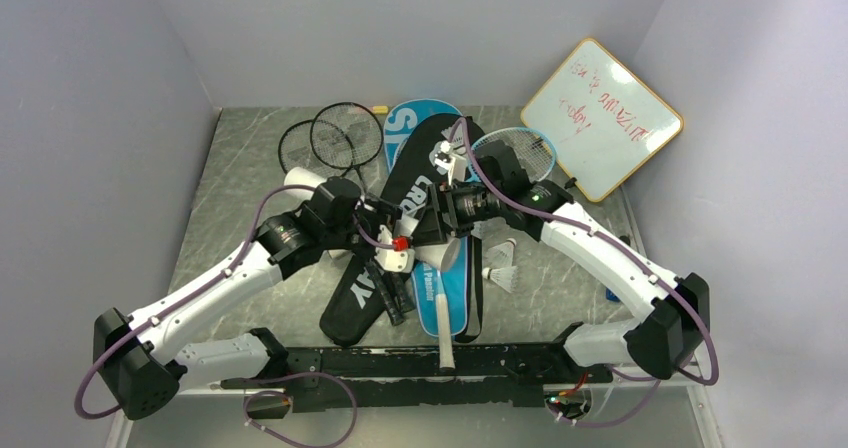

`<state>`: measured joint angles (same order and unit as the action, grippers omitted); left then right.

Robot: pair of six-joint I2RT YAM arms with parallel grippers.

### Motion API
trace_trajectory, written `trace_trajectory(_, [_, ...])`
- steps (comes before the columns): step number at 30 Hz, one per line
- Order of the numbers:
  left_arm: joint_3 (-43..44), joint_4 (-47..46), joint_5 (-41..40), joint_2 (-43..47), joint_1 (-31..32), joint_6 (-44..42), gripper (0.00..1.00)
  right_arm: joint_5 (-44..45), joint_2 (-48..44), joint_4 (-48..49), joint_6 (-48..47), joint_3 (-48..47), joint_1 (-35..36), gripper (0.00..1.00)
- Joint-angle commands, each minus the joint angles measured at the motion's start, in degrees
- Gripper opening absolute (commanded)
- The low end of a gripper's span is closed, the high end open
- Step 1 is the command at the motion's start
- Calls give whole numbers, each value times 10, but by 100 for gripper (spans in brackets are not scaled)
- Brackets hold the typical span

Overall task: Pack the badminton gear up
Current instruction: Pick up the shuttle tube at the center of the board.

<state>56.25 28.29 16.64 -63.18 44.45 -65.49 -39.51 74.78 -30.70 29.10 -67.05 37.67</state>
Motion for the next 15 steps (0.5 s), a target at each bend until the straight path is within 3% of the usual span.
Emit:
trace_trajectory(1, [-1, 2, 28, 10, 3, -13, 65, -8, -21, 44, -1, 1, 0, 65])
trace_trajectory(5, [-5, 7, 65, 17, 3, -27, 41, -16, -19, 55, -1, 9, 0, 71])
trace_trajectory(10, [-5, 2, 70, 20, 3, 8, 34, 14, -27, 52, -5, 1, 0, 97])
trace_trajectory(15, [21, 47, 113, 12, 3, 71, 27, 105, -54, 25, -16, -35, -17, 99])
